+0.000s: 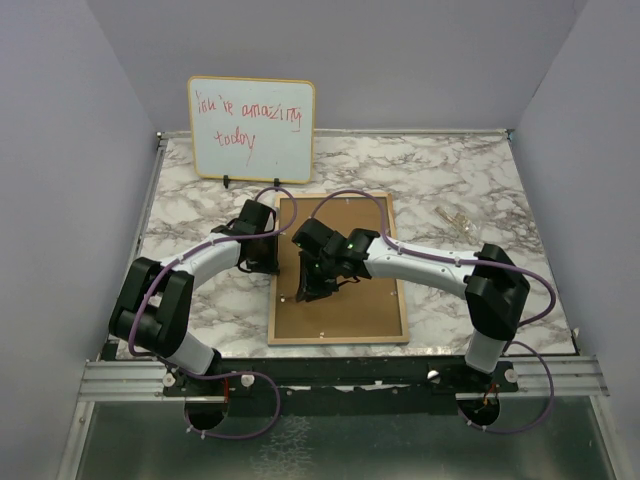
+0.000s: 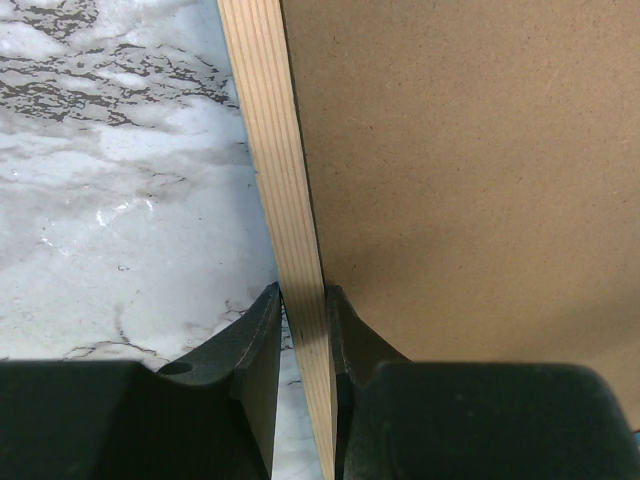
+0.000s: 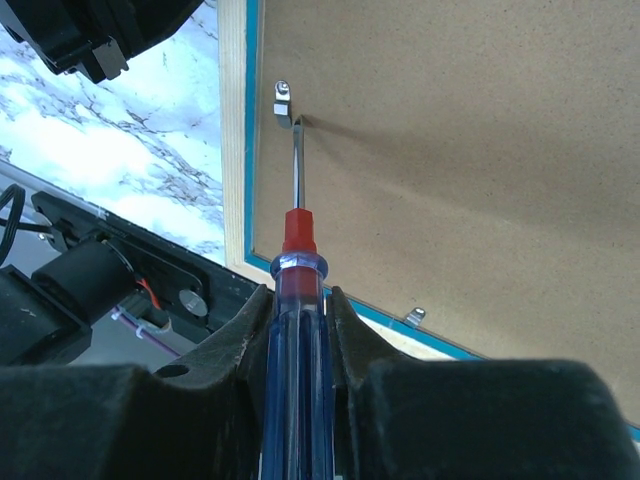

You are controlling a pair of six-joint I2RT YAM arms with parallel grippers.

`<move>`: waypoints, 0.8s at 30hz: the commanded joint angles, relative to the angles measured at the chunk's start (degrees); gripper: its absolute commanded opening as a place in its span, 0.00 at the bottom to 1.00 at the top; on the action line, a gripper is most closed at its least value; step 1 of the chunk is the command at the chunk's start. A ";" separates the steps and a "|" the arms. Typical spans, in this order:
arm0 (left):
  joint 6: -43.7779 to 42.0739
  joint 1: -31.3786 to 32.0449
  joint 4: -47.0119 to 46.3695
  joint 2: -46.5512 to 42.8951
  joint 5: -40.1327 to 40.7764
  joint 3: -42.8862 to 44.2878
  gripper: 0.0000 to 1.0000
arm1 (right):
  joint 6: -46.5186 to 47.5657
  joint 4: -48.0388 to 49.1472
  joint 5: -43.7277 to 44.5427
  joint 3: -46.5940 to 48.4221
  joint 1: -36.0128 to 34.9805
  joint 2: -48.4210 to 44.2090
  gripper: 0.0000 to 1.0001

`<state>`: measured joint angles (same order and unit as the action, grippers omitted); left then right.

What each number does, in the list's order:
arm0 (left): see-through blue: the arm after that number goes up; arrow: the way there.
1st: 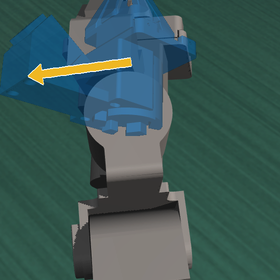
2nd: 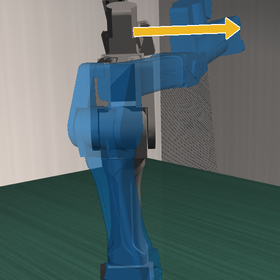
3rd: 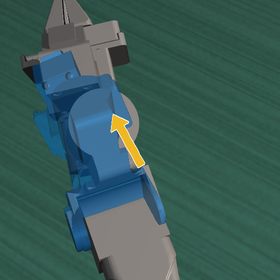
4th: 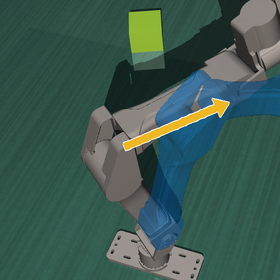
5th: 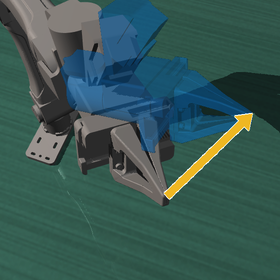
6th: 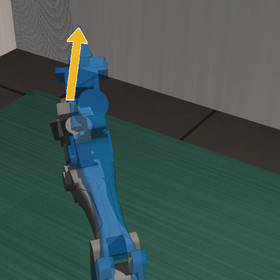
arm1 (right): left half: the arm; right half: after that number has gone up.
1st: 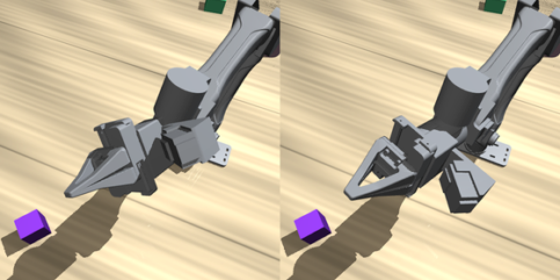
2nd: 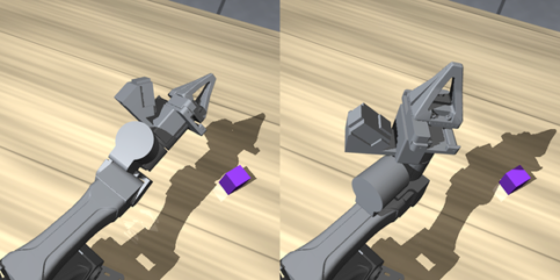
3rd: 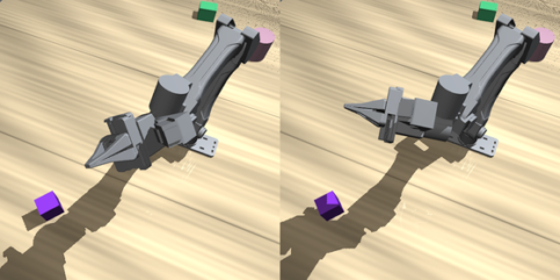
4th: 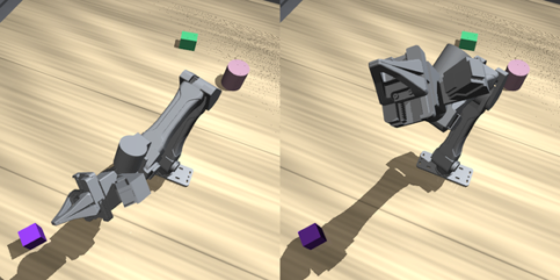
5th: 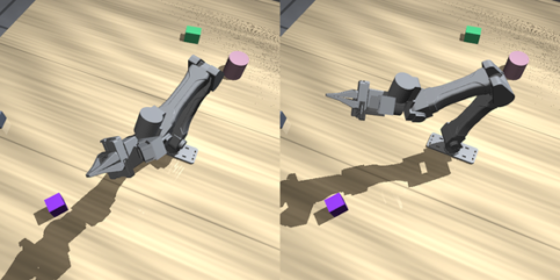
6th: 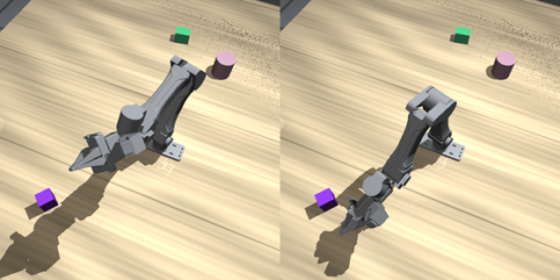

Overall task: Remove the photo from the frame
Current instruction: Release the photo frame item from the photo frame, then adjust the screwdriver.

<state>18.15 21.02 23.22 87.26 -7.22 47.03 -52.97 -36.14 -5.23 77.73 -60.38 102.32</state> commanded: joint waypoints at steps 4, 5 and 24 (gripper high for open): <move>-1.54 -0.01 0.77 -0.20 1.85 -0.59 0.11 | -2.19 -4.70 7.40 -2.49 -0.35 -6.63 0.00; -1.54 -0.01 0.77 -0.32 1.79 -0.54 0.11 | -2.75 -5.36 8.61 -3.21 -0.35 -8.39 0.00; 14.63 9.35 -3.29 -8.23 1.04 -6.75 0.00 | 0.63 -1.74 24.60 -20.51 -0.35 -32.98 0.01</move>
<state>26.48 25.71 19.66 82.28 -6.57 41.47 -56.88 -41.41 15.99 58.02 -60.42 71.33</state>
